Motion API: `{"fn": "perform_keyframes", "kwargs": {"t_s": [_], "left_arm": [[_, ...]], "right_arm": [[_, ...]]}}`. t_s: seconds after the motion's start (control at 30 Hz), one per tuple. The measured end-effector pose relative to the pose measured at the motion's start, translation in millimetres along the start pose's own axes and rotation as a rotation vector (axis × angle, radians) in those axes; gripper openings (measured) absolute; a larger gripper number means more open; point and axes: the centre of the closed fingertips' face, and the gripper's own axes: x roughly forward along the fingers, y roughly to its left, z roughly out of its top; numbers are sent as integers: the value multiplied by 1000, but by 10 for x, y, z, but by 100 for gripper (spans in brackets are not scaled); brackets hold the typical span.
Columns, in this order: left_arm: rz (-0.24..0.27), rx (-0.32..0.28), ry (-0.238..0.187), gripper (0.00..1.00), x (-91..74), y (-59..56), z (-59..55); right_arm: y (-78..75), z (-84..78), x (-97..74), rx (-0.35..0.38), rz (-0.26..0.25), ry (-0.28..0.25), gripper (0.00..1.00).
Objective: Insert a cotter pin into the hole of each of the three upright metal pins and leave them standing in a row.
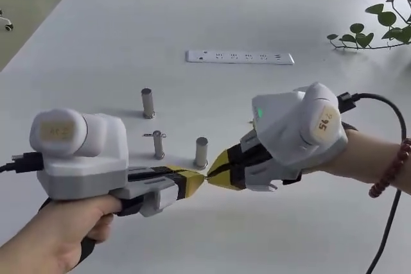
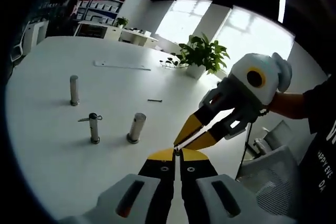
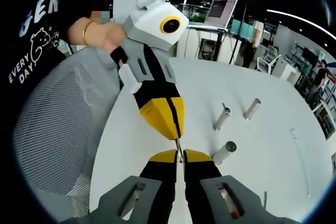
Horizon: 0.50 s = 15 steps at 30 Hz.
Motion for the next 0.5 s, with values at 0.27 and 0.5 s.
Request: {"fn": "perform_keyframes", "kwargs": {"t_s": [0.27,0.5], "left_arm": [[-8,44,7,0,-60,44,-17],[-53,136,10,0,-103,15,-27]], "right_arm": [[-76,33,-117,279,40,-126,6],[25,58,-197,444,127,-185,11]]}}
